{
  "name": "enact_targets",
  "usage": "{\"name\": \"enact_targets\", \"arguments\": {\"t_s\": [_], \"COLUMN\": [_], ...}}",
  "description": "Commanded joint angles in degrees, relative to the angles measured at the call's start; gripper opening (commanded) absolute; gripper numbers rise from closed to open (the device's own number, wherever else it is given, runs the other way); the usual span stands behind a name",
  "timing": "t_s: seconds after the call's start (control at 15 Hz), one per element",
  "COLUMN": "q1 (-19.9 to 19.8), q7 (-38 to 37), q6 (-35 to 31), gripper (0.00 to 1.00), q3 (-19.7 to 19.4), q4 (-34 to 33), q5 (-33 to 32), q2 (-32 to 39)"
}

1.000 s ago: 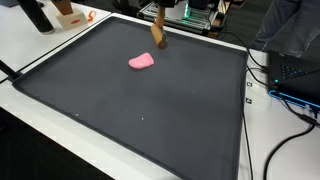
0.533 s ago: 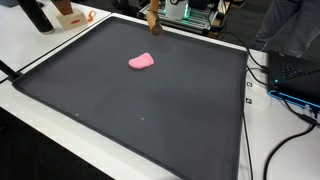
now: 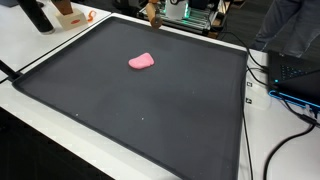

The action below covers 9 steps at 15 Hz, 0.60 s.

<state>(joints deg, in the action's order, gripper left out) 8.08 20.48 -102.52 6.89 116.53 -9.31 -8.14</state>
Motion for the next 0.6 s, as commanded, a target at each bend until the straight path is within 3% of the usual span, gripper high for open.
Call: {"name": "enact_targets", "arguments": {"t_s": [0.0, 0.07, 0.13, 0.53], "q1": [0.1, 0.1, 0.1, -0.3], "q7": [0.0, 0.0, 0.0, 3.5], "q6": [0.1, 0.1, 0.2, -0.2], "gripper": [0.48, 0.48, 0.23, 0.23], "q3": [0.0, 0.0, 0.0, -0.4], "q4": [-0.1, -0.1, -0.1, -1.6], "q5": [0.0, 0.0, 0.0, 2.4], "q2": [0.0, 0.0, 0.0, 7.4]}}
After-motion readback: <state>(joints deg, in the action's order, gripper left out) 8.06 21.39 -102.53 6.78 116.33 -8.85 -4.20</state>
